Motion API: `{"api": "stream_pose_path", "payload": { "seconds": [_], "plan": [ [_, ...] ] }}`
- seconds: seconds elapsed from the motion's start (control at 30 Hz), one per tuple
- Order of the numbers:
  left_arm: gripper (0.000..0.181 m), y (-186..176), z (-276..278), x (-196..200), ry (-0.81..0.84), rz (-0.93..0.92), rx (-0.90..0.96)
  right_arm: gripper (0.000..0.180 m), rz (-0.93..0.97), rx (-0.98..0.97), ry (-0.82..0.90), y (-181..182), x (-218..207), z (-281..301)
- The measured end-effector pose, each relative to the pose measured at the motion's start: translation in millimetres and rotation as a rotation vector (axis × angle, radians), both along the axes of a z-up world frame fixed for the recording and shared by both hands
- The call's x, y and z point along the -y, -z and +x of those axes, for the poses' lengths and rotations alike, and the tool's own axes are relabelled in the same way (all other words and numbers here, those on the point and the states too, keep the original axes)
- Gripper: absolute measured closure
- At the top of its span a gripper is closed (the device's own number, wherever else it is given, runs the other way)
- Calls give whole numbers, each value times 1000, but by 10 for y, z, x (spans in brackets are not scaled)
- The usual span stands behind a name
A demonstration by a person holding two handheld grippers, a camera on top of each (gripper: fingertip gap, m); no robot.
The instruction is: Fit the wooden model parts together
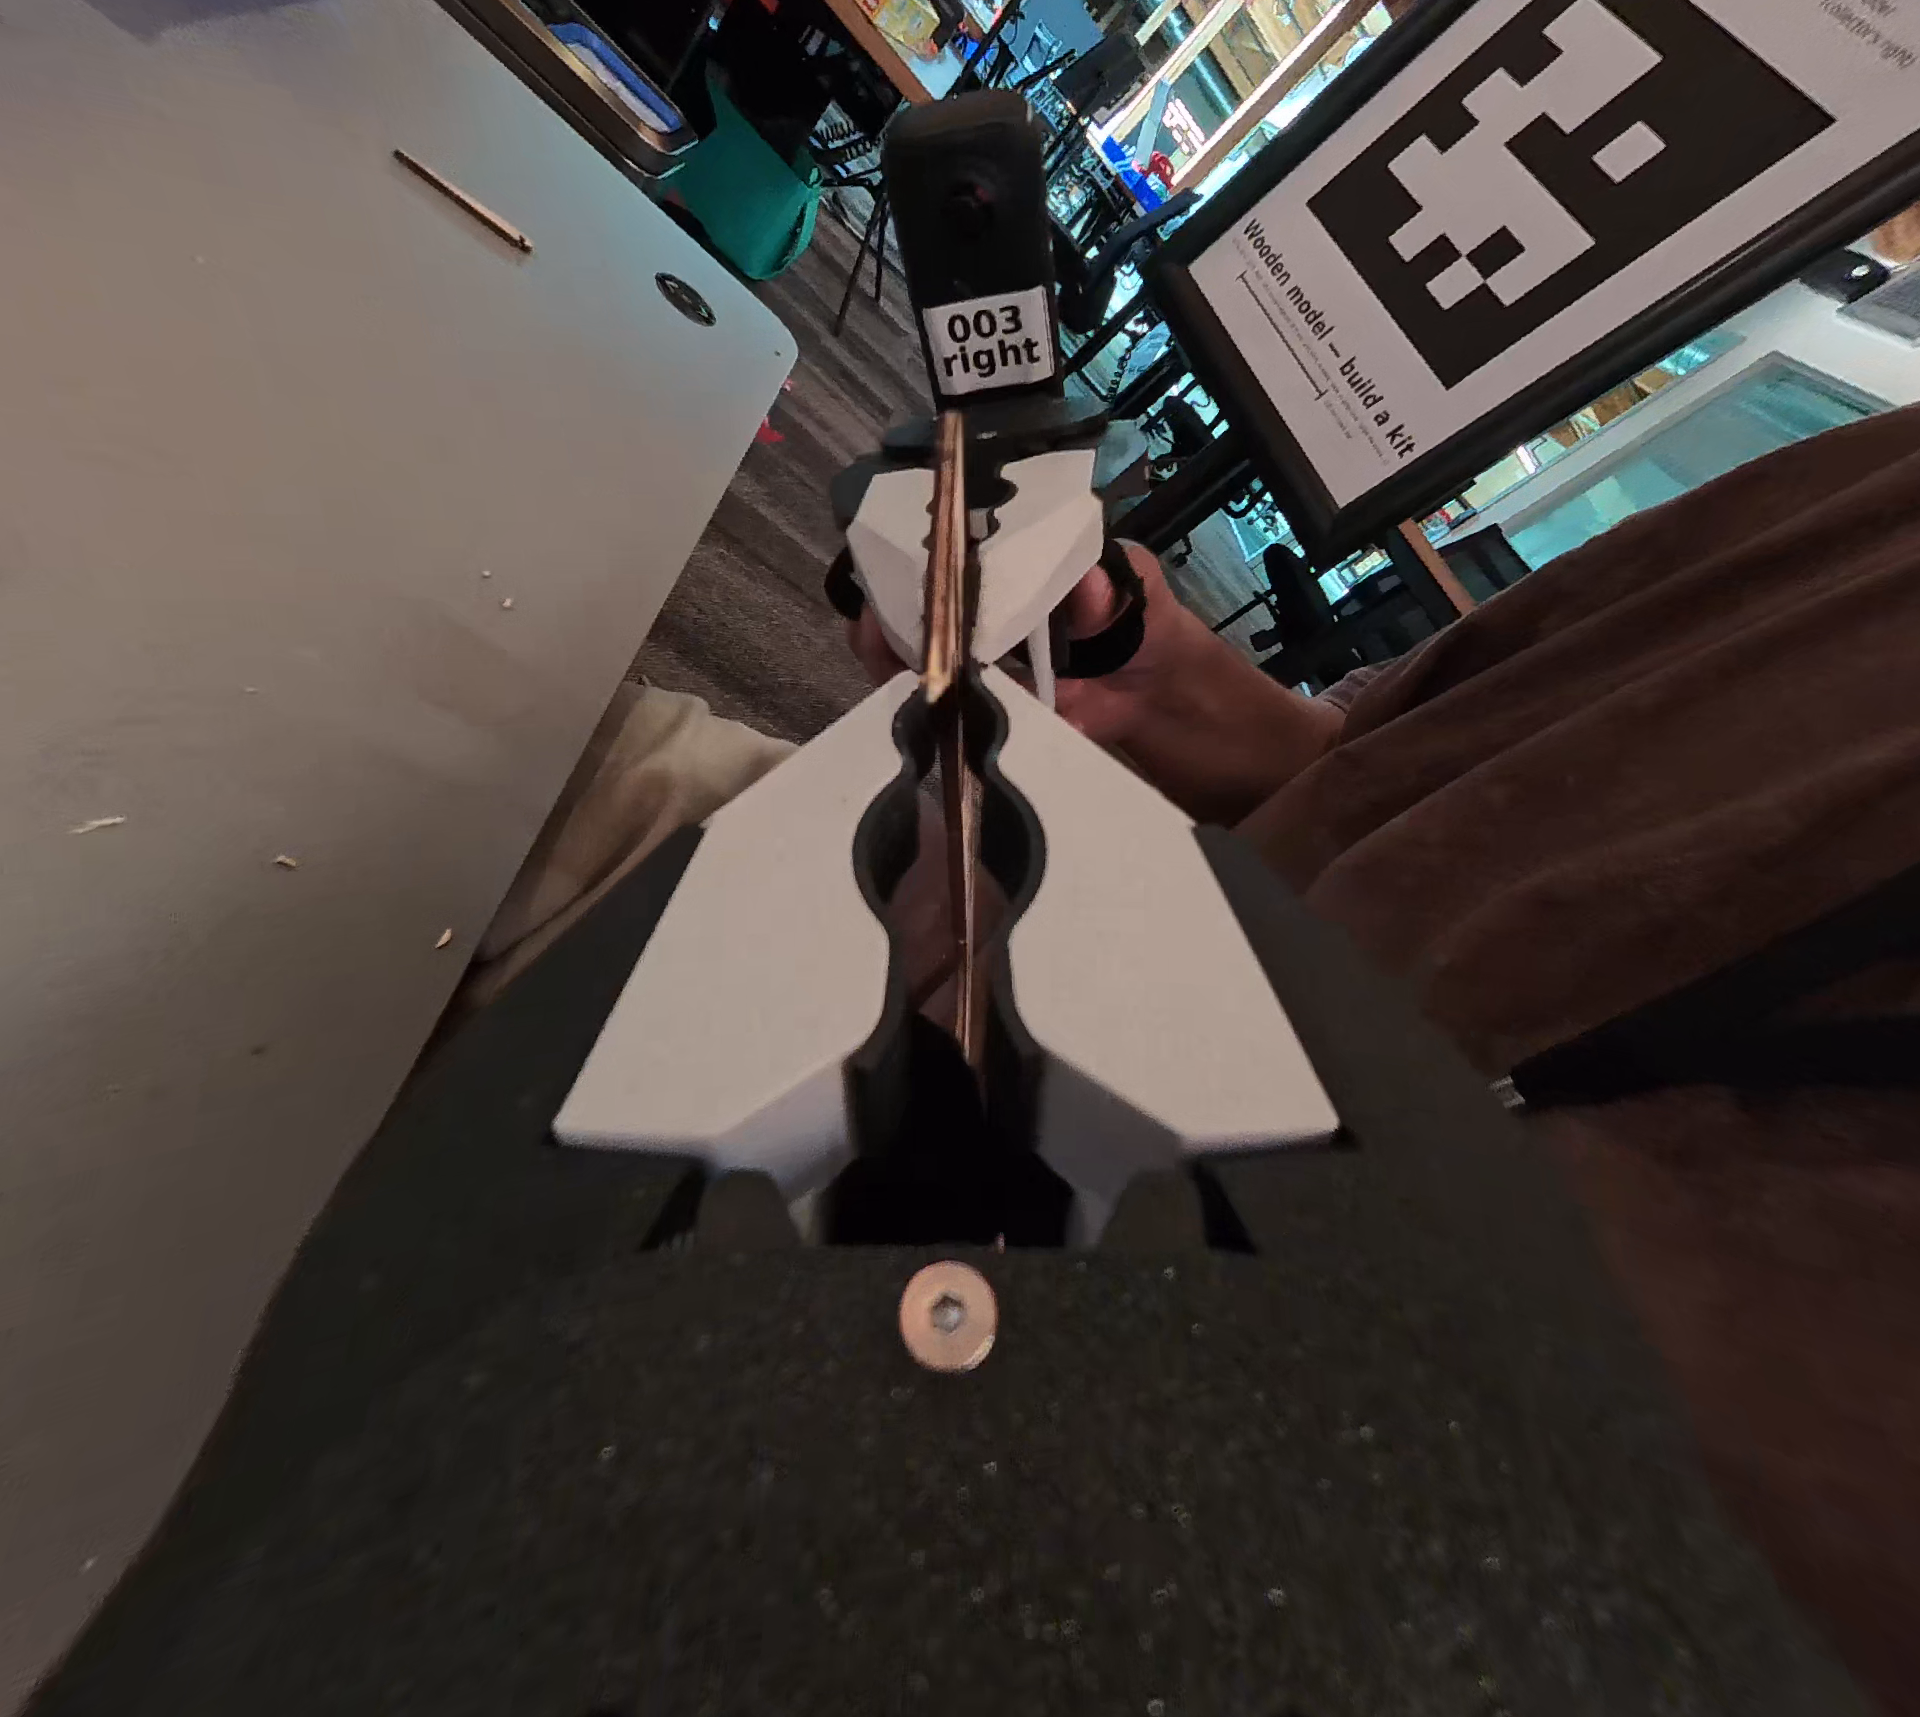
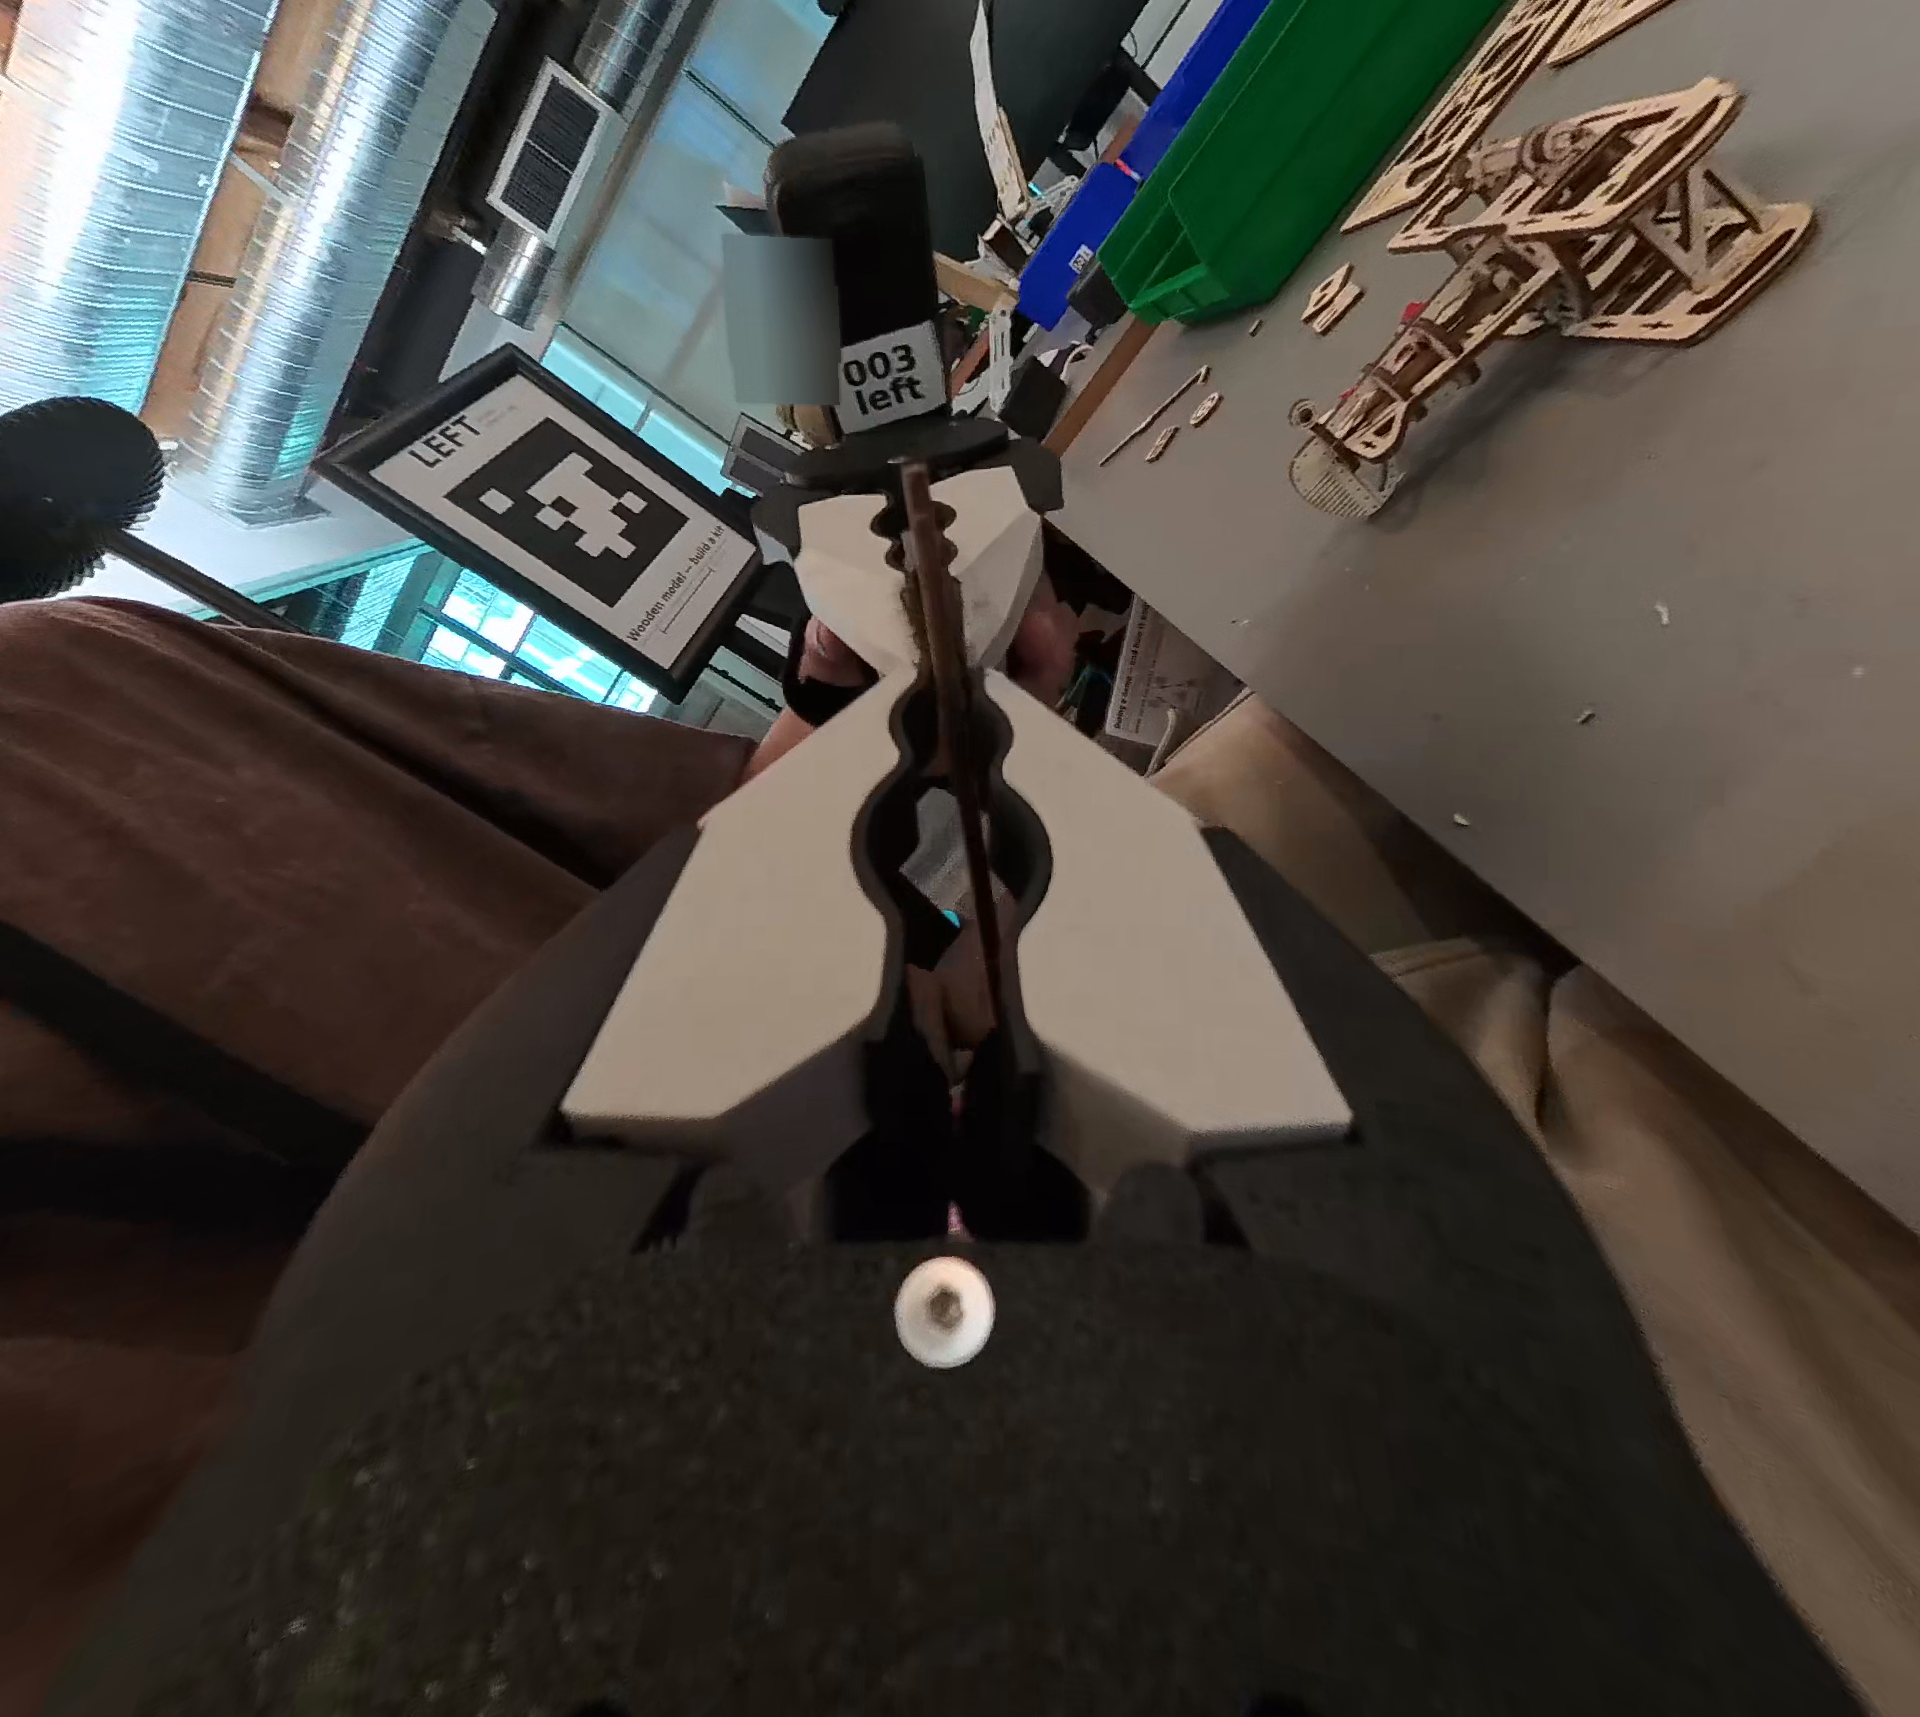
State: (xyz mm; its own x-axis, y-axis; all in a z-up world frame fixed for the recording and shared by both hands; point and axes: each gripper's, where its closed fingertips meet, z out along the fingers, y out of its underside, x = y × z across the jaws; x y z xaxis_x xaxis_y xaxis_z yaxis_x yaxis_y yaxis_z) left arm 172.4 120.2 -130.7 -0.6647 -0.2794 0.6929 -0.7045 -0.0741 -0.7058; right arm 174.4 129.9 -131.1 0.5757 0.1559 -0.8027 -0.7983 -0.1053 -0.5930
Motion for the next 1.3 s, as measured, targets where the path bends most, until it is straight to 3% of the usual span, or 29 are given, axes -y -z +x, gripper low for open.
{"api": "stream_pose_path", "payload": {
  "seconds": [0.43, 0.6, 1.3],
  "plan": [
    [179, -57, 86, -80, -43, -107, -74, 173, 18, -12, 62, -19, 37, 124],
    [179, -55, 201, -167, -112, -213, -185, 172, -50, 46, 95, 55, 13, 144],
    [179, 71, 178, 9, -131, -135, -176, 176, -27, -47, 133, 75, 2, 202]
  ]
}}
